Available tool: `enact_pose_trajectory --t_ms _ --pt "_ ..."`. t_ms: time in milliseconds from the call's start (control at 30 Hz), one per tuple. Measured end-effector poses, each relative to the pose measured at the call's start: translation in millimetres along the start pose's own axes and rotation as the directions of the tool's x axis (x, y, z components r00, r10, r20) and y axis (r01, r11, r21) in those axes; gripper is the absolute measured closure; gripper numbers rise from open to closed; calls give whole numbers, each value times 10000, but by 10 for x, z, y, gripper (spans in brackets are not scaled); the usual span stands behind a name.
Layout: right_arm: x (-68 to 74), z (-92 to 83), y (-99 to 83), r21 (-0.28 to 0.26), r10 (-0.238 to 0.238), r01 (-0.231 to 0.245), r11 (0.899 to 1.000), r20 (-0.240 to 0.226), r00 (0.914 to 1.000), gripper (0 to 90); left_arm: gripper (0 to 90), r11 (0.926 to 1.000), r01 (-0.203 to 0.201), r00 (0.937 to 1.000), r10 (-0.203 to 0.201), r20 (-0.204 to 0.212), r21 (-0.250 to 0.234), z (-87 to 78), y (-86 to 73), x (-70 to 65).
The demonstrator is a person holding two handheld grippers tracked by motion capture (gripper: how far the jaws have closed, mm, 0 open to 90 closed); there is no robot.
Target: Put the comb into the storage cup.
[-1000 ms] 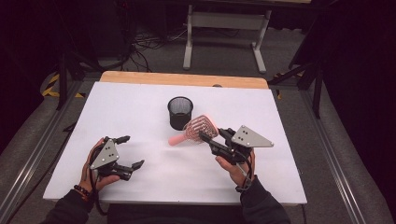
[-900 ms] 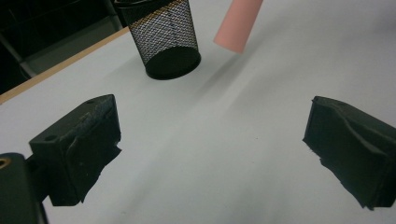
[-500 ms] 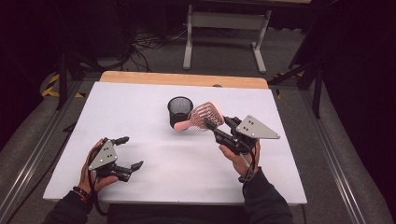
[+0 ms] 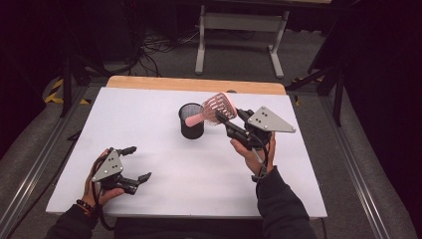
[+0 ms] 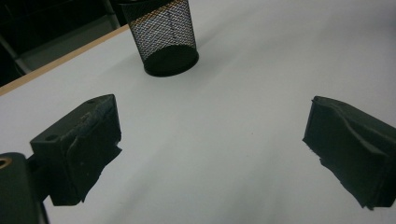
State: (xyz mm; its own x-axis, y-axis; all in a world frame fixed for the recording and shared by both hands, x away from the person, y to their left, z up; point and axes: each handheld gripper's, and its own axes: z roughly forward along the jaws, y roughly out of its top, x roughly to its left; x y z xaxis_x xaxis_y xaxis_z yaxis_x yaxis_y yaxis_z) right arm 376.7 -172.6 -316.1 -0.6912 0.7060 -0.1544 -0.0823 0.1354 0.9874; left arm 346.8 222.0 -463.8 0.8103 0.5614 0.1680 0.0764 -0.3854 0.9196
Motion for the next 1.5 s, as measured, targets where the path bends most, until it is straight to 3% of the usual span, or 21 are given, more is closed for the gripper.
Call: enact_pose_trajectory --t_ms 500,967,1500 --pt "-160 293 75 366 -21 -3 9993 659 9978 636 48 10000 17 10000 -17 66 -18 19 3 4" --pt "-274 584 -89 1070 308 -461 9932 1401 9897 636 49 10000 -1 9999 1 127 42 21 3 6" --pt "-175 776 -281 1454 642 -806 9861 1139 9914 636 52 9999 -100 9997 98 203 94 30 6 2"
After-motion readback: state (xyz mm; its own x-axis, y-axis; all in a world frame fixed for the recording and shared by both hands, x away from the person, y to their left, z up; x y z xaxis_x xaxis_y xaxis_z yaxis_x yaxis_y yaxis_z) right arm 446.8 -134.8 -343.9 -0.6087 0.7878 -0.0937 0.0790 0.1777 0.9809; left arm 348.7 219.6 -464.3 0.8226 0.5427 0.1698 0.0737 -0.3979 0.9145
